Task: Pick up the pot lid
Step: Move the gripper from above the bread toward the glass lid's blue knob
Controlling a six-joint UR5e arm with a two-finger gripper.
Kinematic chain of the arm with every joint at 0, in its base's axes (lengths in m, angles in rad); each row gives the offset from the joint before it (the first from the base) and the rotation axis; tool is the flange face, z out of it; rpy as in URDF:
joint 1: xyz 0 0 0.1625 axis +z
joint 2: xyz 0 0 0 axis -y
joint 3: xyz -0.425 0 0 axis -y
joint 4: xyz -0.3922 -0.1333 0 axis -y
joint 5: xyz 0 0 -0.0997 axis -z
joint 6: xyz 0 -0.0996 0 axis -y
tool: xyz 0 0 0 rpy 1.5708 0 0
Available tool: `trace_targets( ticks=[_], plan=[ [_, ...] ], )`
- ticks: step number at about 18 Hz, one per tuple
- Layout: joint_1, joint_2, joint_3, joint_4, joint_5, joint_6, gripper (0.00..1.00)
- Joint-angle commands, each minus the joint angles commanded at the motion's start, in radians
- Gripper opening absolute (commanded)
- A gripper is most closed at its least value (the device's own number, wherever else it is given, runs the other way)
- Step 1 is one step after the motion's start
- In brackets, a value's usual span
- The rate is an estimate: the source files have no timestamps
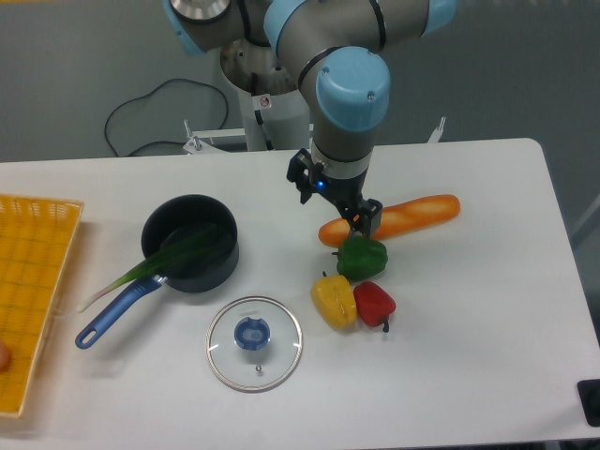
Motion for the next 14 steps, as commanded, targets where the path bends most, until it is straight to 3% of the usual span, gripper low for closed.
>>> trace_targets(
  ticks=[4, 7, 12, 14],
  plan=[
    [-0.021, 0.024, -0.084, 0.125, -0.023, -0.02, 1.0],
    [-0.046, 0.025, -0.104, 0.208, -0.067, -0.138, 1.0],
    [-0.109, -0.044, -0.039, 0.213, -0.06, -0.372, 1.0],
    [-0.126, -0.055, -0.035, 0.216, -0.06, -0.408, 1.0]
  ],
)
